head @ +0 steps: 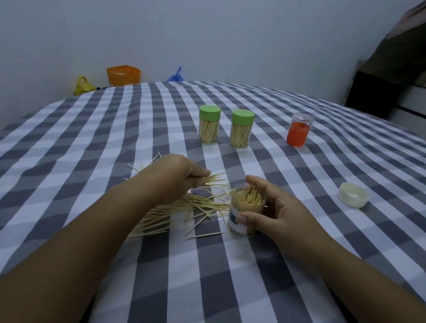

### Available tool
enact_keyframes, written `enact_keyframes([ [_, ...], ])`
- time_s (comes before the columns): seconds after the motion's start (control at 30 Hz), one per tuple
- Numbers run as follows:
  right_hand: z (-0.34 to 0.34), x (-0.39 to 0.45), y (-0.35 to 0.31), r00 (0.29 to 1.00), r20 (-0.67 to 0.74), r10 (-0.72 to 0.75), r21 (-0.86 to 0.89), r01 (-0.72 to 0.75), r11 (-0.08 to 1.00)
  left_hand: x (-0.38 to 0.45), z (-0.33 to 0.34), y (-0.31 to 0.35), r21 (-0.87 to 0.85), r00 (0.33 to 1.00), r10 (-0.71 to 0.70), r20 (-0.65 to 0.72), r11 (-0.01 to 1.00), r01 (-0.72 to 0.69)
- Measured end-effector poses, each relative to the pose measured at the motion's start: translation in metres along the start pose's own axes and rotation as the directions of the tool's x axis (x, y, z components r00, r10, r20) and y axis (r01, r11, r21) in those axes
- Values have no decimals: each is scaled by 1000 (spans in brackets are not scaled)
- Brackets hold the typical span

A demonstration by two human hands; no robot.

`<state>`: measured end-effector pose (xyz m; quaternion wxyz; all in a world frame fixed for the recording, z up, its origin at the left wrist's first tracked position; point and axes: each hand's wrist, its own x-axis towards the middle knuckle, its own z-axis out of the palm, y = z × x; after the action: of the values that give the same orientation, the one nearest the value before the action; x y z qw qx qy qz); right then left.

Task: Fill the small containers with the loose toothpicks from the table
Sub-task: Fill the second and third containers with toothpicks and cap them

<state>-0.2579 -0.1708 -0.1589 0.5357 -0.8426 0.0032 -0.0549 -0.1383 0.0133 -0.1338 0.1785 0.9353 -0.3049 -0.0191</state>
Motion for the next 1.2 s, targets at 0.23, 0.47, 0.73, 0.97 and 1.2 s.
enact_keyframes([
  [0.23, 0, 0, 0, 1000, 0, -7, -15, 7, 1000, -3, 1, 8, -884, 979, -146, -140, 465, -57],
  [0.47, 0, -1, -1, 1000, -1, -20, -42, 20, 999, -8, 2, 44, -975, 971, -209, -114, -163, -149],
  [0.73, -1, 0, 1, 999, 12, -34, 1, 34, 999, -16, 20, 61, -990, 983, -171, -61, 136, -38],
  [0.97, -1, 1, 4, 999, 9, -45, -12, 45, 999, -20, 18, 63, -981, 984, -174, -48, 192, -14],
  [1.2, -2, 1, 2, 999, 12, -52, -17, 53, 998, -19, 22, 58, -967, 981, -186, -57, 255, -8],
])
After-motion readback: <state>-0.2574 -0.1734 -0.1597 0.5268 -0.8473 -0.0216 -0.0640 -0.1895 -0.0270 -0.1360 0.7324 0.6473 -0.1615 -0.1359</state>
